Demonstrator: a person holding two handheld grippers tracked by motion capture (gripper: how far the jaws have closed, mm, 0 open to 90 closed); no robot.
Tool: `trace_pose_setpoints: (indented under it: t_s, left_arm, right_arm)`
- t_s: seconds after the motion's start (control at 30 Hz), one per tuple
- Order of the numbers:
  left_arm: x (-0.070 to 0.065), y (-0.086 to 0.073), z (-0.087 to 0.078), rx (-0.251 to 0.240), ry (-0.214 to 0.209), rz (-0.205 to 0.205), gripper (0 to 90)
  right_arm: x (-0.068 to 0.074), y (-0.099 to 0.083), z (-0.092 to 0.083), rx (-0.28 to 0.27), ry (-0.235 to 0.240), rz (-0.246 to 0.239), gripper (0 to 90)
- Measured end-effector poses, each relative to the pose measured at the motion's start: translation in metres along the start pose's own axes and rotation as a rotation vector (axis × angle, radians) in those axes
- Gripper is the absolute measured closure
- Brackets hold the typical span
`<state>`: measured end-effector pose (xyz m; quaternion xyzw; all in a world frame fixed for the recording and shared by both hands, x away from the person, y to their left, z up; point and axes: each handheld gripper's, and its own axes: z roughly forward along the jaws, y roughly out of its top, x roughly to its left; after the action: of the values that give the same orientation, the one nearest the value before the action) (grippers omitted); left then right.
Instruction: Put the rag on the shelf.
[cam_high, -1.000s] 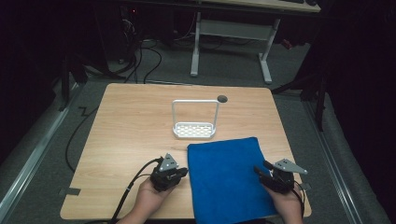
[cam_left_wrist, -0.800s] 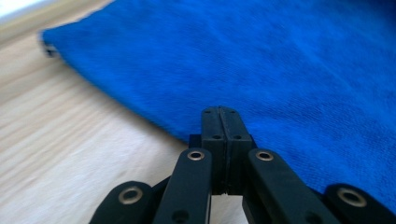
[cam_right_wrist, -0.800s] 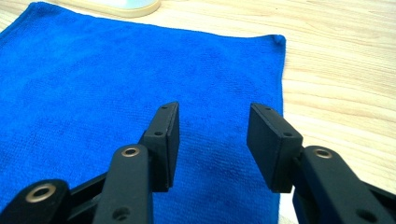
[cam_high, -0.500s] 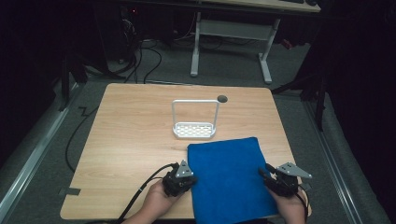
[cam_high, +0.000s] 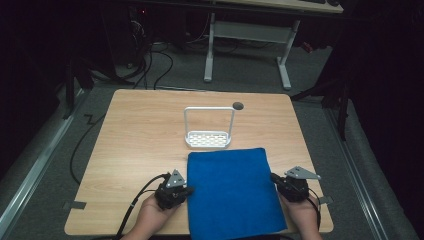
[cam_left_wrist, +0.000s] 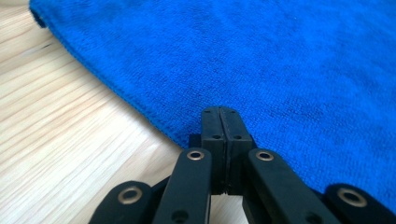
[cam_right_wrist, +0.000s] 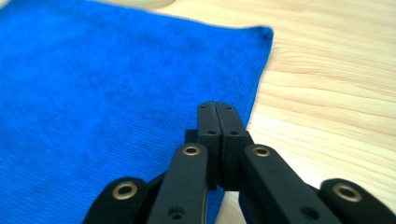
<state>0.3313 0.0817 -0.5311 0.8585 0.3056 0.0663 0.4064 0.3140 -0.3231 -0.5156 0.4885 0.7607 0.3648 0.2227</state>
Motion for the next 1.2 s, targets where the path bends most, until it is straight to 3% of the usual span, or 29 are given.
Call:
trace_pose_setpoints:
  t_s: [0.17,0.53,0.6,0.8,1.0,1.2]
  left_arm:
    - [0.007,-0.006,-0.007,-0.007,0.01,-0.026,90.0]
    - [0.022,-0.015,-0.021,-0.004,0.054,-0.053,90.0]
    - [0.028,-0.02,-0.031,0.009,0.071,-0.057,90.0]
    - [0.042,-0.035,-0.049,0.003,0.045,-0.138,89.8]
    - [0.036,-0.045,-0.06,0.009,0.039,-0.139,88.4]
    - [0.032,-0.047,-0.062,0.019,0.038,-0.122,87.3]
  right_arm:
    - [0.008,0.004,0.02,0.089,0.014,-0.051,90.0]
    - [0.027,0.007,0.026,0.086,0.065,-0.077,90.0]
    - [0.04,0.007,0.027,0.085,0.092,-0.11,90.0]
    - [0.063,0.01,0.03,0.096,0.149,-0.16,90.0]
    - [0.077,0.01,0.029,0.101,0.196,-0.194,90.0]
    - [0.077,0.009,0.029,0.101,0.209,-0.192,90.0]
